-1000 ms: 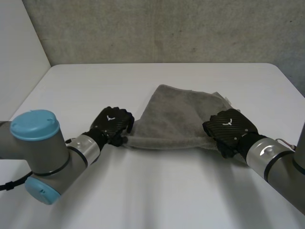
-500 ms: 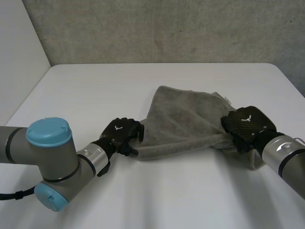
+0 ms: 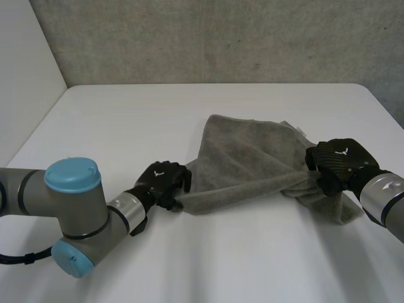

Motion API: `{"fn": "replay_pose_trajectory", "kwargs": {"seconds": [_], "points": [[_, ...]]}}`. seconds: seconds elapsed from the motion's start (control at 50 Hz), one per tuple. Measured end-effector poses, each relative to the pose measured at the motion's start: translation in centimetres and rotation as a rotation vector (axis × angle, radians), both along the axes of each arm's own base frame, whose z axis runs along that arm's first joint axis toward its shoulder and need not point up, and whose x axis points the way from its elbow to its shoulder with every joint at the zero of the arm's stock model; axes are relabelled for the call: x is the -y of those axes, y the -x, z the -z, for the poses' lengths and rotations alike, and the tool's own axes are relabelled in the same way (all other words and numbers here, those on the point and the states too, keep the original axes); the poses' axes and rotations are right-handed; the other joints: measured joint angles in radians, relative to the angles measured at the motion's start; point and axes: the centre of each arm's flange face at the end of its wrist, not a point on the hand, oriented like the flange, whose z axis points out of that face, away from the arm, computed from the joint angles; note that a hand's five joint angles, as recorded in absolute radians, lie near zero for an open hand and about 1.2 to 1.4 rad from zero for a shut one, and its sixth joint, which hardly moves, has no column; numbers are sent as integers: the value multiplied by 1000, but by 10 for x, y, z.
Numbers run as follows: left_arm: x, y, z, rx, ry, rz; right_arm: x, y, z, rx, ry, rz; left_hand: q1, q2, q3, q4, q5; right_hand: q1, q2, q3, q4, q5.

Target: Fold the towel.

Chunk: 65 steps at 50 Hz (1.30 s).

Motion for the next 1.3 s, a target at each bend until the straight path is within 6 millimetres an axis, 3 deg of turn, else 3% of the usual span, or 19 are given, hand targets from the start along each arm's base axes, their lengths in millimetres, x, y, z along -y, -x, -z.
{"fn": "replay_pose_trajectory", "kwargs": {"seconds": [0.06, 0.12, 0.22, 0.32, 0.46, 0.54, 0.82, 1.14, 1.22, 1.3], "points": [[-1, 0, 5, 12, -25, 0, 3, 3, 1, 0, -2, 13, 113, 105, 96, 101, 109, 0, 0, 0, 0, 0], [-2, -1, 9, 24, -50, 1, 5, 5, 1, 3, -4, 25, 419, 428, 411, 419, 411, 0, 0, 0, 0, 0], [0, 0, 7, 35, -75, -2, 7, 6, 2, 16, -13, 36, 451, 504, 486, 509, 475, 0, 0, 0, 0, 0], [11, -3, -15, 26, -61, -25, 6, 4, 6, 33, -40, 34, 480, 509, 491, 510, 483, -17, -15, -16, -32, -23], [45, -32, -60, -3, 21, -155, 5, 2, 22, 22, -104, 23, 480, 510, 491, 513, 488, -436, -424, -433, -445, -450], [54, -48, -71, -10, 40, -207, 5, 1, 32, 3, -148, 15, 480, 511, 494, 514, 495, -556, -538, -545, -560, -576], [39, -73, -57, 19, -42, -258, -3, 0, 46, -41, -256, -13, 485, 513, 494, 519, 498, -666, -634, -660, -682, -706], [36, -82, -56, 22, -58, -282, -5, 0, 57, -45, -288, -12, 485, 513, 494, 519, 498, -719, -710, -718, -732, -752], [40, -86, -58, 19, -52, -299, -5, 0, 61, -47, -294, -11, 486, 513, 494, 519, 498, -657, -665, -666, -681, -661], [45, -94, -62, 15, -46, -324, -4, 0, 64, -46, -294, -10, 485, 513, 494, 519, 498, -337, -328, -337, -363, -347]]}}
